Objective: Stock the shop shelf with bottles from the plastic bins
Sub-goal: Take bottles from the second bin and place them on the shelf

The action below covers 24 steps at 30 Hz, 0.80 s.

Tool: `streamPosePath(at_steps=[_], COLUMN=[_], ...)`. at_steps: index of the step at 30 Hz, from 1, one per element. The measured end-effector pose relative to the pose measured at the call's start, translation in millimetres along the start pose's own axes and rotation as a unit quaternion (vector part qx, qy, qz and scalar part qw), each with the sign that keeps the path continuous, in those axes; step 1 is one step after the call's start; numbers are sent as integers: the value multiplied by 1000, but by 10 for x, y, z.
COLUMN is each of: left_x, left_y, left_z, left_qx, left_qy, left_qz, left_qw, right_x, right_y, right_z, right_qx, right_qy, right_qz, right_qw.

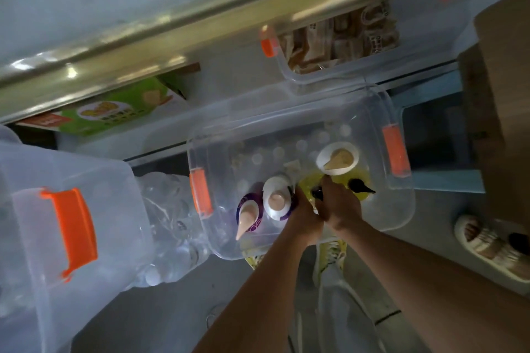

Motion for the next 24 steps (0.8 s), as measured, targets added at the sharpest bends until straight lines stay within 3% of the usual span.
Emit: streamPosePath(at_steps=[8, 13, 17, 21, 24], left_x=[75, 72, -204, -797, -1141], left_y=[-8, 109, 68, -213, -402], left_z=[112, 239, 79, -418, -670], left_qx=[-36, -18, -68, -55, -53], left_qy=[-15, 41, 72, 129, 167], left_qz=[11, -3, -9, -15, -23], left_qw=[999, 999, 995, 990, 984], right_x=[-189, -564, -850, -1114, -1318], right_y=[-236, -640, -1035, -1445, -1729], right_z=[44, 210, 392, 521, 559], right_qx=[-15, -94, -123, -90, 0], right_qy=[-57, -88, -89, -61, -33], right_qz=[-21, -35, -36, -14, 30], right_qw=[998, 991, 988, 994, 999])
Point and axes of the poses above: each hand's wrist, its own x-axis towards the middle knuckle, its own y-axis out of the palm, z = x × y, the point moved 8 cm from there along x, towards the middle knuckle, and after that the axes turned 6 degrees about z, right-handed, at the moved point
